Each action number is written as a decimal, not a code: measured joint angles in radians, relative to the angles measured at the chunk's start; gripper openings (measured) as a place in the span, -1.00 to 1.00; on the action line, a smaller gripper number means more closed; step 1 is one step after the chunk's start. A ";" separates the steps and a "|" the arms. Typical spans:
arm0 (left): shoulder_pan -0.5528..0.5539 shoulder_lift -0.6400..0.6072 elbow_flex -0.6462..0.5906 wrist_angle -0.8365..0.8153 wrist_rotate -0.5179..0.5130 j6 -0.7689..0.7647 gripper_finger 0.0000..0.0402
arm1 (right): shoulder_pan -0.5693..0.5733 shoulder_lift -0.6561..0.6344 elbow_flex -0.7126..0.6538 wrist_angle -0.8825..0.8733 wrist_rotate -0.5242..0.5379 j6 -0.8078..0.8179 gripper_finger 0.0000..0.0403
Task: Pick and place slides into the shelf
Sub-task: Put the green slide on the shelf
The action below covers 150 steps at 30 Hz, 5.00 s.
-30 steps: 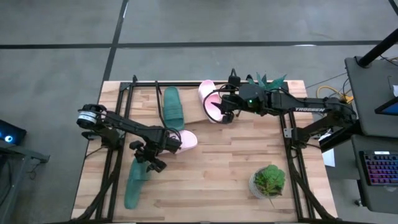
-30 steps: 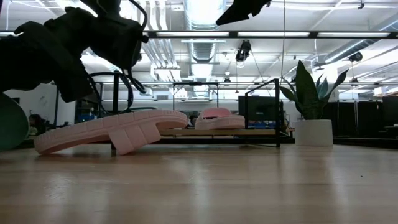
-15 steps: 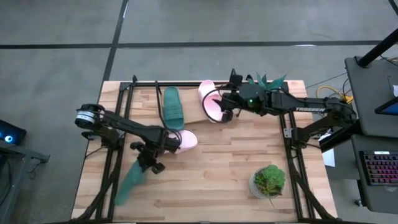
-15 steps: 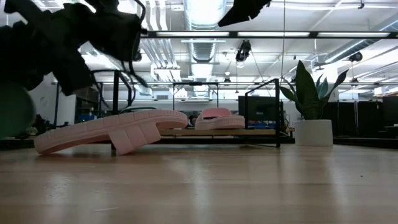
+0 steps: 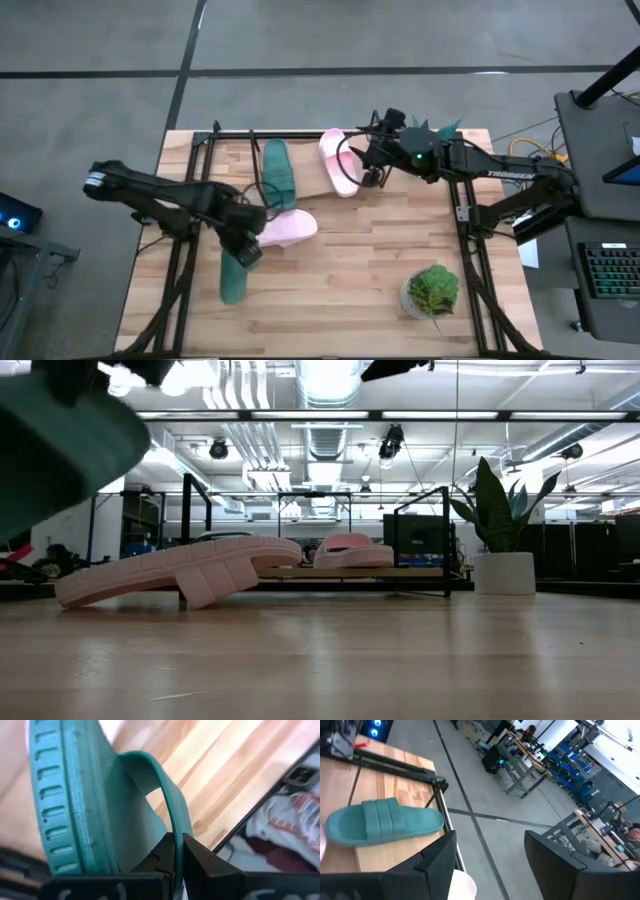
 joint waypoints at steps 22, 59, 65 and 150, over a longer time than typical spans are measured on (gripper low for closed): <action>-0.215 -0.030 0.113 0.589 -0.862 0.914 -1.00 | 0.000 -0.245 -0.004 -0.049 -0.529 0.137 0.11; -0.233 0.105 -0.147 2.038 -0.912 2.104 -1.00 | 0.000 -0.478 -0.386 0.296 -0.733 0.079 0.11; -0.226 0.108 -0.160 2.038 -0.845 2.117 -1.00 | 0.000 -0.404 -0.339 0.295 -0.774 0.082 0.11; -0.033 0.329 -0.191 2.324 -1.050 3.617 0.31 | -0.168 -0.119 0.345 -0.793 -0.655 0.631 -0.76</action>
